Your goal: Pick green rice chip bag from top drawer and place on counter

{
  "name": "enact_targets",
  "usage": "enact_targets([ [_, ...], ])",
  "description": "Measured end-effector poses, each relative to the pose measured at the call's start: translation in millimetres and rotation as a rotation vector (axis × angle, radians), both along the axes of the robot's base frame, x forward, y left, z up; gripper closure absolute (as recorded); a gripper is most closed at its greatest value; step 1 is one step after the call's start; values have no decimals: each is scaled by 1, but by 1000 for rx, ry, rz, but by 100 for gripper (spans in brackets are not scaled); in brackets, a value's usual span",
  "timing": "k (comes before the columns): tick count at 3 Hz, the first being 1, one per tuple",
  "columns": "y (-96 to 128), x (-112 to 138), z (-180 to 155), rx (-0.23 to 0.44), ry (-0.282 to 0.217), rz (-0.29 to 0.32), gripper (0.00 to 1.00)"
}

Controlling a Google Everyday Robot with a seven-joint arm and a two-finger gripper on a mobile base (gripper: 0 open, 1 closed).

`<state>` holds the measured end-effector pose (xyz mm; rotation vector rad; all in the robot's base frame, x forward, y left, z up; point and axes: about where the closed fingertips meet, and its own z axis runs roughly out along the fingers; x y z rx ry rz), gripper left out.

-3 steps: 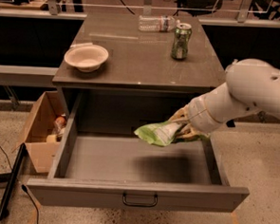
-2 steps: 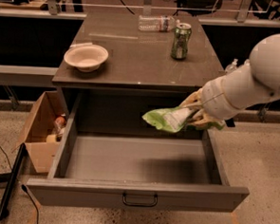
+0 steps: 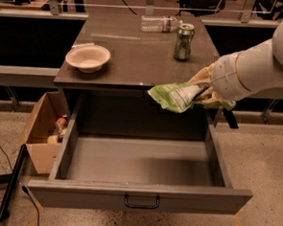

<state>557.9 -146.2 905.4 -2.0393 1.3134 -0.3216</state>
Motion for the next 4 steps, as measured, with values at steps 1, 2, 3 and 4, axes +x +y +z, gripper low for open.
enact_targets([
  [1, 17, 28, 23, 3, -110, 24, 100],
  [2, 38, 61, 26, 12, -180, 37, 100],
  [3, 54, 94, 23, 16, -221, 45, 100],
  [4, 67, 129, 16, 14, -238, 34, 100],
])
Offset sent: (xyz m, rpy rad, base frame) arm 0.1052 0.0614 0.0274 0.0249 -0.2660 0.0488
